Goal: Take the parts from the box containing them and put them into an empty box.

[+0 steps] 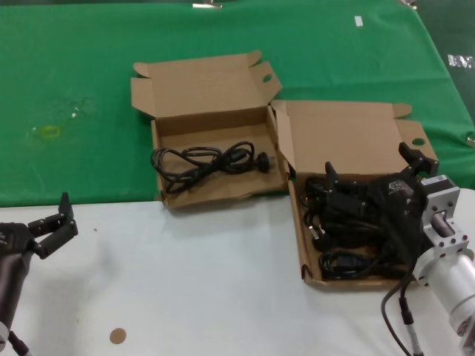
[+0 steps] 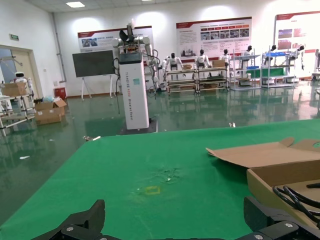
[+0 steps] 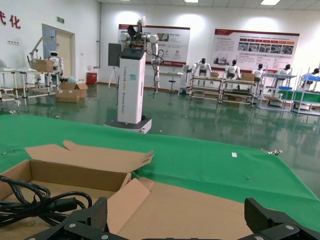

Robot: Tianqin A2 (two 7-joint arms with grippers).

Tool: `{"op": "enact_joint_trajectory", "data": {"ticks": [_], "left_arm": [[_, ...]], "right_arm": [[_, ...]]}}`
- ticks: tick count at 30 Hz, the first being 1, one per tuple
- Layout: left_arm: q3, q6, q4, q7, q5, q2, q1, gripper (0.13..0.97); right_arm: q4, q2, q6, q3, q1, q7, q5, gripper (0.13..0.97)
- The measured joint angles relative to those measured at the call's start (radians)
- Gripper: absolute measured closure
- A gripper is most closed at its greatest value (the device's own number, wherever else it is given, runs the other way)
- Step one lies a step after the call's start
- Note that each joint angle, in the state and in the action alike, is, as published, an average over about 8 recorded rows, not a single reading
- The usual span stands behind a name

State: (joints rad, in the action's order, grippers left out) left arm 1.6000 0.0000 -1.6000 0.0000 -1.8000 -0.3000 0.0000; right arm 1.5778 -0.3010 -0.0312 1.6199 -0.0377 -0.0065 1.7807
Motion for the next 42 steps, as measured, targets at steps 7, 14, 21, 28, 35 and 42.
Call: {"op": "enact_joint_trajectory", "data": {"ticks": [7, 14, 21, 28, 35, 42], "left_arm": [[0.000, 0.000, 0.000, 0.000, 0.000, 0.000, 0.000, 0.132], [0.000, 0.000, 0.000, 0.000, 0.000, 0.000, 0.000, 0.132], [0.000, 0.000, 0.000, 0.000, 0.000, 0.000, 0.000, 0.132], [0.000, 0.000, 0.000, 0.000, 0.000, 0.000, 0.000, 0.132], [0.000, 0.000, 0.000, 0.000, 0.000, 0.000, 0.000, 0.132], [0.000, 0.000, 0.000, 0.000, 0.000, 0.000, 0.000, 0.132]], "right_arm": [[0.000, 0.000, 0.000, 0.000, 0.000, 0.000, 0.000, 0.129], [0.000, 0.000, 0.000, 0.000, 0.000, 0.000, 0.000, 0.129], [0.000, 0.000, 0.000, 0.000, 0.000, 0.000, 0.000, 0.129], [0.000, 0.000, 0.000, 0.000, 0.000, 0.000, 0.000, 0.129], [0.000, 0.000, 0.000, 0.000, 0.000, 0.000, 0.000, 0.129], [0.000, 0.000, 0.000, 0.000, 0.000, 0.000, 0.000, 0.129]]}}
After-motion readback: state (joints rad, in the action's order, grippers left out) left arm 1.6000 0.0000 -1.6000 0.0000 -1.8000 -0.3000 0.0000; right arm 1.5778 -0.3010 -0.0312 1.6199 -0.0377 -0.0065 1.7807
